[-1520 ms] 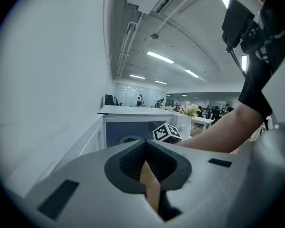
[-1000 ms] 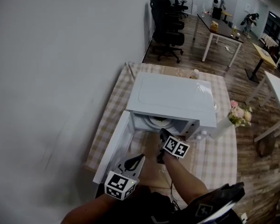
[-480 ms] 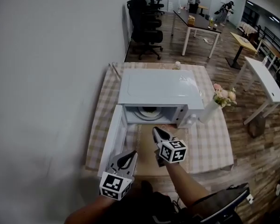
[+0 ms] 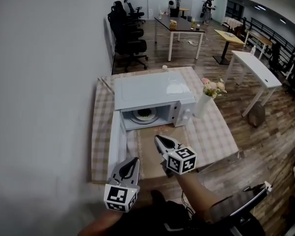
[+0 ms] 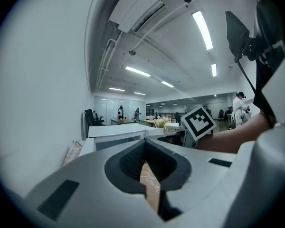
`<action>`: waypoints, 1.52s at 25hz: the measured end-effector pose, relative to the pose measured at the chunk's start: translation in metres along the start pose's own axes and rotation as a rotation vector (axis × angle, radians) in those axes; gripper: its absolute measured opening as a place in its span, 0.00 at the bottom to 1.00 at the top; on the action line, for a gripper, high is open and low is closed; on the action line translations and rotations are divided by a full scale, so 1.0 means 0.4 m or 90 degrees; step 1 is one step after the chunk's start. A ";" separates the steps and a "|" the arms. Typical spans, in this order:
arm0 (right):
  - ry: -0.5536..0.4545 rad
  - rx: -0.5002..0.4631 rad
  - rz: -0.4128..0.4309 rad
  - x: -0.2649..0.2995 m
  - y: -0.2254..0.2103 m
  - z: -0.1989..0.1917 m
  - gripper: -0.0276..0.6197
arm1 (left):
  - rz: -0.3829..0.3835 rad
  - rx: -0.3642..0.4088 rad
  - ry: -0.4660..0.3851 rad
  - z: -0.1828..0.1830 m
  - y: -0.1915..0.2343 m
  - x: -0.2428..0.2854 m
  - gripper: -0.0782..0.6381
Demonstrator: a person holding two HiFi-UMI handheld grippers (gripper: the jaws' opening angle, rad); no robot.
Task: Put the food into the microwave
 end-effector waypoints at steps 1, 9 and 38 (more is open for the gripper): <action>-0.004 -0.004 -0.008 -0.014 0.015 0.003 0.06 | -0.001 0.003 -0.002 0.005 0.001 -0.013 0.12; -0.039 -0.098 -0.048 -0.125 0.154 0.043 0.06 | -0.034 -0.040 -0.026 0.025 0.015 -0.112 0.12; -0.063 -0.064 -0.096 -0.187 0.216 0.025 0.05 | -0.020 -0.036 -0.026 0.004 0.068 -0.153 0.12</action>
Point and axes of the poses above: the fingertips, and each gripper's own axes: x forward along the fingers, y to its left, z out of its top, the point moved 1 cm from there along -x, backward along the fingers, and after that the axes turned 7 degrees about z, right-handed, at the moved point
